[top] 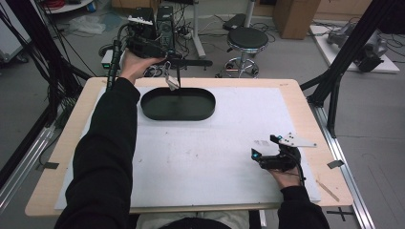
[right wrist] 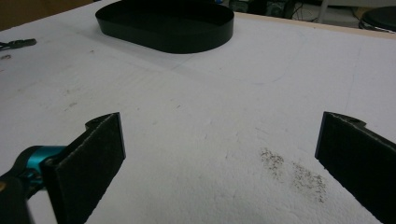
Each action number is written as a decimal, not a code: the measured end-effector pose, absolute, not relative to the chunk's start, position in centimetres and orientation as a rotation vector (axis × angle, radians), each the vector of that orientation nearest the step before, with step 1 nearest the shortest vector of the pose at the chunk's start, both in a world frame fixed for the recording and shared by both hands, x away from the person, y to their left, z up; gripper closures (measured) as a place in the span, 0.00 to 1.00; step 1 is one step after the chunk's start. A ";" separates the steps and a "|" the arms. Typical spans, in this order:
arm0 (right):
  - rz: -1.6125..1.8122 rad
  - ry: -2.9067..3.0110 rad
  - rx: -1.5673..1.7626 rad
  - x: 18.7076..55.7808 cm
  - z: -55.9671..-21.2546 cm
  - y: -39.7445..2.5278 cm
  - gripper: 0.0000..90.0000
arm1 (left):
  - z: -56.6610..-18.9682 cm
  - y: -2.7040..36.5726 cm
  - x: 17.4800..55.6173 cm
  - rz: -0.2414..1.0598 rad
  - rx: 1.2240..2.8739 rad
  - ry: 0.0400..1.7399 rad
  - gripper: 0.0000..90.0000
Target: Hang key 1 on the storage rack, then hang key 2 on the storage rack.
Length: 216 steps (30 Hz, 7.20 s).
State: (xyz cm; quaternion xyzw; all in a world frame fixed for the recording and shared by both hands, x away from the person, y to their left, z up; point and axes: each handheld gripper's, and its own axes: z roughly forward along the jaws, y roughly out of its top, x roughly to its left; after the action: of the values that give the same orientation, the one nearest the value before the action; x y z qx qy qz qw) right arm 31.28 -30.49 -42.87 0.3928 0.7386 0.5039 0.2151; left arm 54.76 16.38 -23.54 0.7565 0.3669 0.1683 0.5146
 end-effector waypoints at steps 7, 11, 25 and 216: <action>1.394 2.053 1.090 31.4 -42.9 -30.3 0.01 | -23.4 18.3 52.6 0.423 1.799 0.860 0.02; 1.388 2.062 1.088 31.4 -42.9 -30.2 0.01 | -23.4 19.4 51.7 0.412 1.792 0.867 0.02; 1.380 2.065 1.083 31.5 -42.9 -30.1 0.01 | -24.5 22.5 48.6 0.415 1.785 0.871 0.02; 1.374 2.060 1.056 31.6 -42.7 -29.6 0.01 | -24.6 25.7 44.8 0.325 2.203 1.042 0.95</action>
State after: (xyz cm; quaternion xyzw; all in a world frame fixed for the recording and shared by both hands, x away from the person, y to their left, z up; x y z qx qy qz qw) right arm 31.57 -29.57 -42.70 0.3823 0.7459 0.4976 0.2232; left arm 44.76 25.69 -24.61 0.8444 0.3993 0.1244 0.3349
